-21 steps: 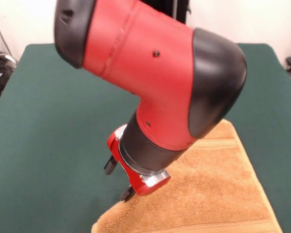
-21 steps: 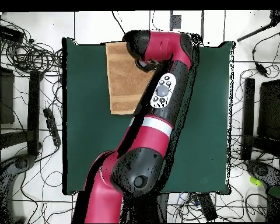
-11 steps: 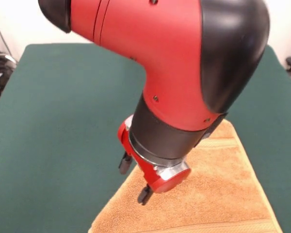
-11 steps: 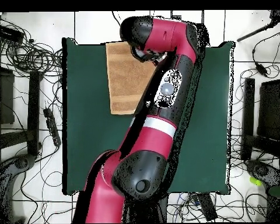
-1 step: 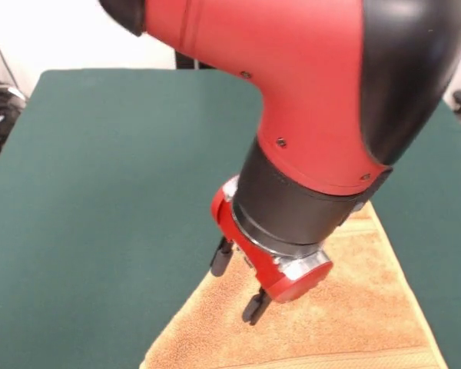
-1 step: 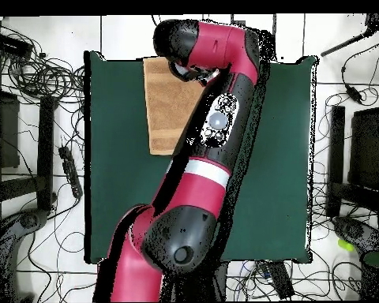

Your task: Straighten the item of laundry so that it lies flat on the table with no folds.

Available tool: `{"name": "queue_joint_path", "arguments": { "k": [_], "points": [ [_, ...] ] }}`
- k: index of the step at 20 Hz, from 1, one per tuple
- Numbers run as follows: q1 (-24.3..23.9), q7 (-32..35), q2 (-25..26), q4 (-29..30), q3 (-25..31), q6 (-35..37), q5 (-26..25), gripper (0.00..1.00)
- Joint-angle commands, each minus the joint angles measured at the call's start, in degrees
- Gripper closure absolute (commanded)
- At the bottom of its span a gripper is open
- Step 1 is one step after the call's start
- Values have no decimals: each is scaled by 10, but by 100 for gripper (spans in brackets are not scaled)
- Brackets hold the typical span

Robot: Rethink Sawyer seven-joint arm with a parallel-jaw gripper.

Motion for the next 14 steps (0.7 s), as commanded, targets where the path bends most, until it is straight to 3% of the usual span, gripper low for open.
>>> {"name": "queue_joint_path", "arguments": {
  "k": [1,8,14],
  "points": [
    [80,61,-52,206,139,-107,-51,0],
    [103,-18,-146,350,234,-190,-78,0],
    [92,-101,-245,476,322,-248,-98,0]
  ]
}}
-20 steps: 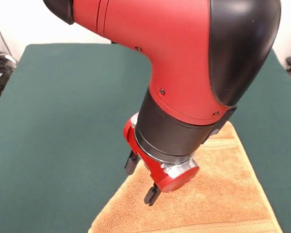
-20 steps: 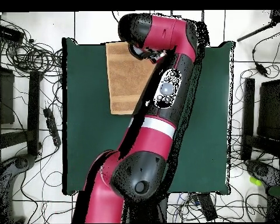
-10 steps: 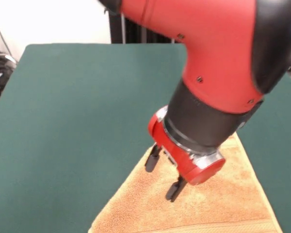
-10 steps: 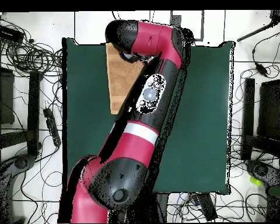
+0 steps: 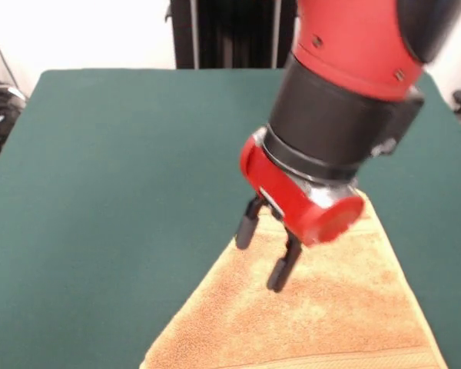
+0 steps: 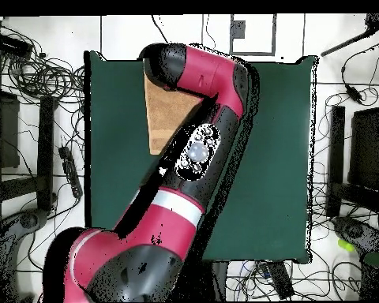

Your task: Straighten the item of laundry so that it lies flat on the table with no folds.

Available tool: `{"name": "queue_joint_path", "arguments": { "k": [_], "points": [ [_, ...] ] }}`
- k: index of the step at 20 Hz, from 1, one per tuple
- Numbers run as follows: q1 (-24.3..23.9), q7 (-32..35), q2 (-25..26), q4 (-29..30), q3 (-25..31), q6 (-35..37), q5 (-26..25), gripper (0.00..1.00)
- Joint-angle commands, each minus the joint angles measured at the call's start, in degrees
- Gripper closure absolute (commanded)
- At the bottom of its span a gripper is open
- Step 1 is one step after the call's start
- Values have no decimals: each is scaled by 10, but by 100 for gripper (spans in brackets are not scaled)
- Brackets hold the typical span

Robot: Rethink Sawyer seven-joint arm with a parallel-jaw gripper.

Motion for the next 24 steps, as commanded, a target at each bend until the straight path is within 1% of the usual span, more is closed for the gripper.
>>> {"name": "queue_joint_path", "arguments": {
  "k": [1,3,5,7,9,10,13,15,19,21,24],
  "points": [
    [-13,-117,-135,256,186,-79,-26,0],
    [-28,-143,-173,308,225,-115,-36,0],
    [-39,-150,-198,341,252,-146,-50,0],
    [-53,-148,-218,371,282,-186,-65,0],
    [-63,-134,-225,382,303,-212,-81,0],
    [-65,-120,-224,379,307,-217,-93,0],
    [-60,-70,-199,349,303,-229,-124,0],
    [-53,-41,-182,327,292,-230,-141,0],
    [-50,-8,-163,301,285,-227,-162,0],
    [-49,6,-155,293,284,-237,-169,0],
    [-45,29,-140,275,277,-245,-173,0]
  ]
}}
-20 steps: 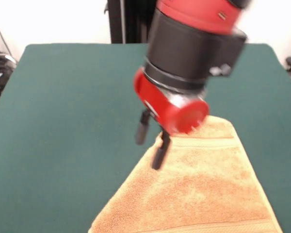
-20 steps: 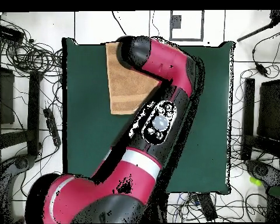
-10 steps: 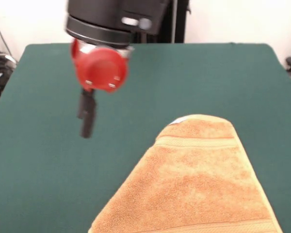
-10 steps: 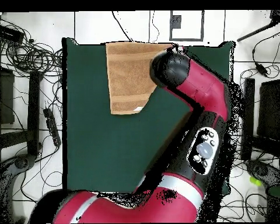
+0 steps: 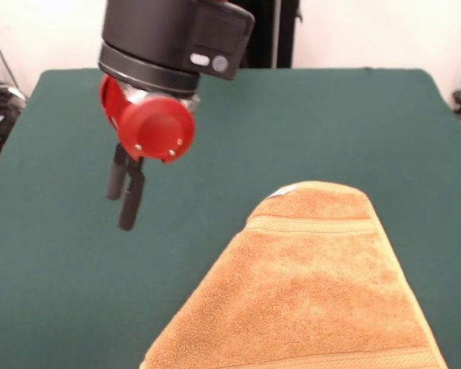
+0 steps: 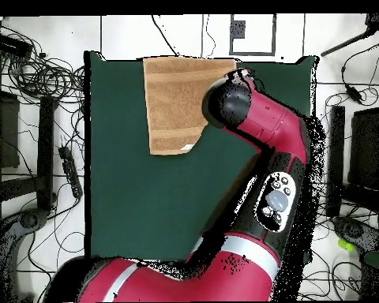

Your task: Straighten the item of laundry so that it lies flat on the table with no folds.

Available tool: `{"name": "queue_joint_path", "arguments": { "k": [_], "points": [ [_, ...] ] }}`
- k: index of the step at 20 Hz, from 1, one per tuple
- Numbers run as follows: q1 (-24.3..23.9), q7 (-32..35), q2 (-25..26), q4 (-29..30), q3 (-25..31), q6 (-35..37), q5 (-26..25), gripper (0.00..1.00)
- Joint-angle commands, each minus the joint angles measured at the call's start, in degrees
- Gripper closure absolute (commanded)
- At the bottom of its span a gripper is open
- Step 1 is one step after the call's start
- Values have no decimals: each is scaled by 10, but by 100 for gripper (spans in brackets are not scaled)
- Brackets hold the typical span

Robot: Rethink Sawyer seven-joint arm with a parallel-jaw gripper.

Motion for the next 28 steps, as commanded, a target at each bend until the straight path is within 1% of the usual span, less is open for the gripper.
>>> {"name": "queue_joint_path", "arguments": {
  "k": [1,4,6,10,12,14,18,25,28],
  "points": [
    [29,41,54,23,78,-5,-23,0],
    [42,74,84,-17,47,21,-19,0],
    [43,81,93,-28,42,25,-16,0],
    [35,63,84,-8,61,-7,-21,0],
    [29,59,83,0,75,-43,-22,0],
    [28,64,93,-10,74,-52,-18,0],
    [38,95,124,-56,40,-35,1,0],
    [41,126,155,-113,9,-9,25,0],
    [41,137,160,-142,-6,25,35,0]
  ]
}}
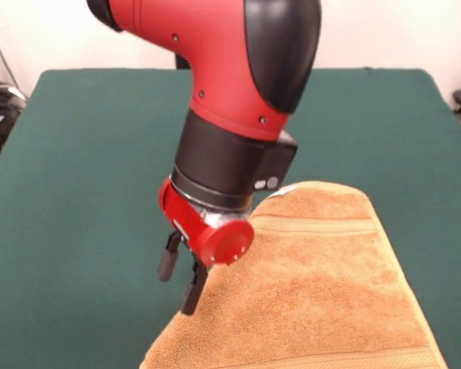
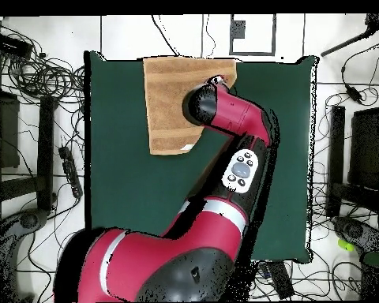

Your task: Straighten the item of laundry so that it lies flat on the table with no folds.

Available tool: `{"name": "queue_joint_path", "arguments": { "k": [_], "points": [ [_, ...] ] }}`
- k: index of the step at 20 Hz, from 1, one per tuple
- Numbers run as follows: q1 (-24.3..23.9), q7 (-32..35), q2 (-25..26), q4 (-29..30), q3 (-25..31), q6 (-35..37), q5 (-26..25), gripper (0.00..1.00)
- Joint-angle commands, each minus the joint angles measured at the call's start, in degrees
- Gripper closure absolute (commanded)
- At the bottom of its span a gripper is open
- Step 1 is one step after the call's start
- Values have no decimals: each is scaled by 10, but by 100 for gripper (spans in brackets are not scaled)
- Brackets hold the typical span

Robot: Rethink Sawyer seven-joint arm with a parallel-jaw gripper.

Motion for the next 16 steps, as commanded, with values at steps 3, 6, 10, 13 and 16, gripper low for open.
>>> {"name": "queue_joint_path", "arguments": {
  "k": [3,6,10,13,16],
  "points": [
    [17,136,19,-65,1,92,44,0],
    [16,137,24,-83,-7,117,48,0],
    [12,146,41,-117,-21,141,57,0],
    [7,164,57,-152,-40,168,69,0],
    [2,154,56,-146,-35,167,73,0]
  ]
}}
